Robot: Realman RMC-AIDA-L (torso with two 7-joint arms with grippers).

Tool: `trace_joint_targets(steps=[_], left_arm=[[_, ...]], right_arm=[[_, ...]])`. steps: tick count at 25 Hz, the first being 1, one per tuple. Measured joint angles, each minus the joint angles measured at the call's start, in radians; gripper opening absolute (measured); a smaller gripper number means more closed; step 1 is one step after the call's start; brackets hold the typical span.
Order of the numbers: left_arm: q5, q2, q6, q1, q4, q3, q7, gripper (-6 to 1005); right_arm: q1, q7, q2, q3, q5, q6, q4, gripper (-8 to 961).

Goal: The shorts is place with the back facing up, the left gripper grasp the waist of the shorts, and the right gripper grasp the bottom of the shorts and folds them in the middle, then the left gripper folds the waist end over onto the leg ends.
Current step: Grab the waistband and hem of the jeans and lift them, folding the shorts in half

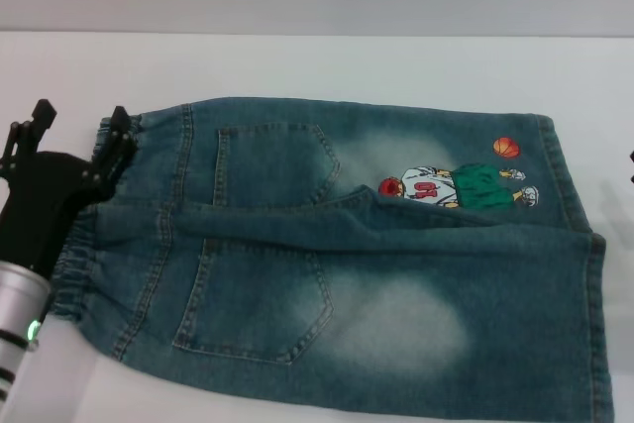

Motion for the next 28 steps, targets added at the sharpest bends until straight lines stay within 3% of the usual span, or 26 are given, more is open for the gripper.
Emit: trace_joint_targets(steps=[1, 2, 3, 4, 5, 8, 9, 11, 12, 14, 15, 16, 18, 21, 23, 25, 28], left_arm=[[0.005, 0.020, -0.052, 0.011, -0.056, -0.006, 0.005, 855], [0.005, 0.020, -0.052, 0.011, -0.056, -0.006, 0.005, 855], [0.007, 0.042, -0.114, 0.022, -0.119, -0.015, 0.010, 855], [0.011, 0.085, -0.242, 0.041, -0.251, -0.044, 0.025, 855], [0.013, 0.100, -0.298, 0.049, -0.304, -0.060, 0.038, 855], [0.025, 0.122, -0.428, 0.076, -0.423, -0.107, 0.081, 855], [0.048, 0.127, -0.561, 0.109, -0.540, -0.170, 0.123, 854], [0.090, 0.116, -0.810, 0.163, -0.725, -0.286, 0.165, 854], [0.090, 0.116, -0.810, 0.163, -0.725, -0.286, 0.165, 854], [0.149, 0.055, -1.227, 0.206, -0.942, -0.476, 0.205, 853], [0.166, 0.033, -1.329, 0.210, -0.983, -0.519, 0.219, 852], [0.166, 0.033, -1.329, 0.210, -0.983, -0.519, 0.219, 851], [0.197, -0.030, -1.543, 0.212, -1.062, -0.615, 0.268, 849], [0.191, -0.031, -1.616, 0.209, -1.093, -0.637, 0.276, 846], [0.184, -0.031, -1.643, 0.205, -1.105, -0.643, 0.273, 844], [0.179, -0.032, -1.659, 0.204, -1.111, -0.653, 0.268, 842], [0.178, -0.032, -1.704, 0.195, -1.120, -0.670, 0.254, 839]], right_arm=[[-0.019, 0.038, -0.010, 0.000, -0.028, -0.056, 0.064, 732], [-0.041, 0.062, -0.017, 0.001, -0.055, -0.112, 0.122, 732], [-0.076, 0.093, -0.026, 0.002, -0.098, -0.198, 0.220, 732], [-0.115, 0.125, -0.033, 0.003, -0.148, -0.298, 0.323, 732], [-0.158, 0.166, -0.037, 0.004, -0.210, -0.428, 0.458, 732], [-0.267, 0.346, -0.046, 0.006, -0.416, -0.761, 0.844, 731], [-0.294, 0.442, -0.054, 0.008, -0.503, -0.844, 0.954, 731], [-0.323, 0.697, -0.082, 0.022, -0.695, -0.944, 1.097, 731], [-0.331, 0.827, -0.095, 0.033, -0.769, -0.967, 1.145, 731], [-0.338, 1.090, -0.112, 0.068, -0.936, -0.959, 1.200, 730], [-0.337, 1.194, -0.115, 0.093, -1.010, -0.924, 1.214, 730], [-0.330, 1.309, -0.114, 0.121, -1.094, -0.884, 1.219, 730], [-0.303, 1.542, -0.112, 0.177, -1.262, -0.805, 1.221, 730], [-0.236, 1.925, -0.121, 0.256, -1.585, -0.669, 1.212, 729], [-0.215, 2.061, -0.115, 0.282, -1.712, -0.650, 1.211, 729], [-0.198, 2.149, -0.081, 0.315, -1.863, -0.658, 1.212, 729], [-0.158, 2.313, -0.051, 0.365, -2.116, -0.624, 1.220, 728]])
